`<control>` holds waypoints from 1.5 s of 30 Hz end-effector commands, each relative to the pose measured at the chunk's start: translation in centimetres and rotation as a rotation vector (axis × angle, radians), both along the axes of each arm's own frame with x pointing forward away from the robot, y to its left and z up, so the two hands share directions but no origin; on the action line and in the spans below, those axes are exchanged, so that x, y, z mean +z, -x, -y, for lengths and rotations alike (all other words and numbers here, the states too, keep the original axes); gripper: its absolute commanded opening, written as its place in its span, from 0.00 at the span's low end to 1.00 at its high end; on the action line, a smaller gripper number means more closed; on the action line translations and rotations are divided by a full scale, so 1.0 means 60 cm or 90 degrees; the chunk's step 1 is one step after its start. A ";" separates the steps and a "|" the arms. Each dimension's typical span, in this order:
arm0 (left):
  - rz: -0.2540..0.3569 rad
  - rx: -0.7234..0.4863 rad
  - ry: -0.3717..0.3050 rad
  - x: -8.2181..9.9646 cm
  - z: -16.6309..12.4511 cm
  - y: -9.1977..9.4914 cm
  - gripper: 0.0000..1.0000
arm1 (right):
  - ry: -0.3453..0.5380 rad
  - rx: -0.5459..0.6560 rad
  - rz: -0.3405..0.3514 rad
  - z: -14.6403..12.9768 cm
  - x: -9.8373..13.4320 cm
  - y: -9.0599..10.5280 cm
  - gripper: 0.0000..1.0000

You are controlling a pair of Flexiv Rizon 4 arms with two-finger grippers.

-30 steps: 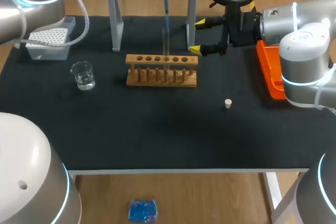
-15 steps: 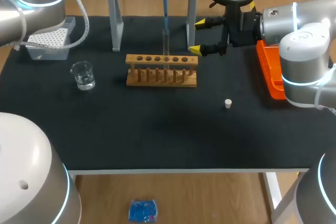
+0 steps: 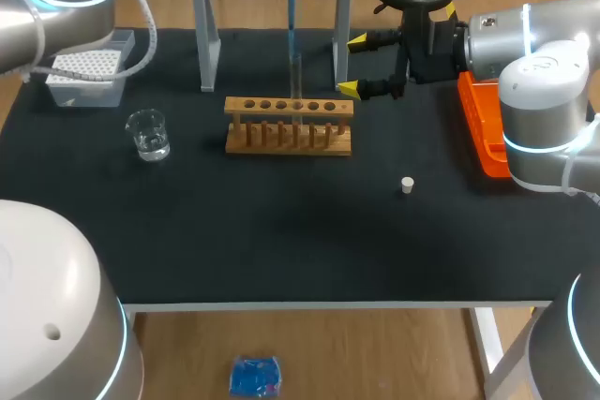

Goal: Invert the test tube, pick up the pipette, mount the tip to pipette, aspirate from beaker and dispense into the tube, eject the tip, return the pipette, and cap with the stopper.

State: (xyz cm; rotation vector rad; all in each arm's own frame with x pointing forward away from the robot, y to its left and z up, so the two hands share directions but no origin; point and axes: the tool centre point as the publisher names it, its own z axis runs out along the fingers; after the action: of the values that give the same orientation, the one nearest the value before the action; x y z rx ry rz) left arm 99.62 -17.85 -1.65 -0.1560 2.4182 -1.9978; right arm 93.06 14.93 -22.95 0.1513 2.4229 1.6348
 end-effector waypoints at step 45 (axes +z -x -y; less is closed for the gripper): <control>0.001 0.015 0.044 -0.018 -0.002 0.003 0.00 | -0.001 0.000 0.001 0.001 -0.001 0.000 1.00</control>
State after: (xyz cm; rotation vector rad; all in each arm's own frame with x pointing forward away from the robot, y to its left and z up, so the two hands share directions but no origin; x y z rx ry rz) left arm 99.65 -17.68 -2.40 -0.1776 2.3629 -2.0531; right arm 93.06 14.93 -22.95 0.1515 2.4229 1.6347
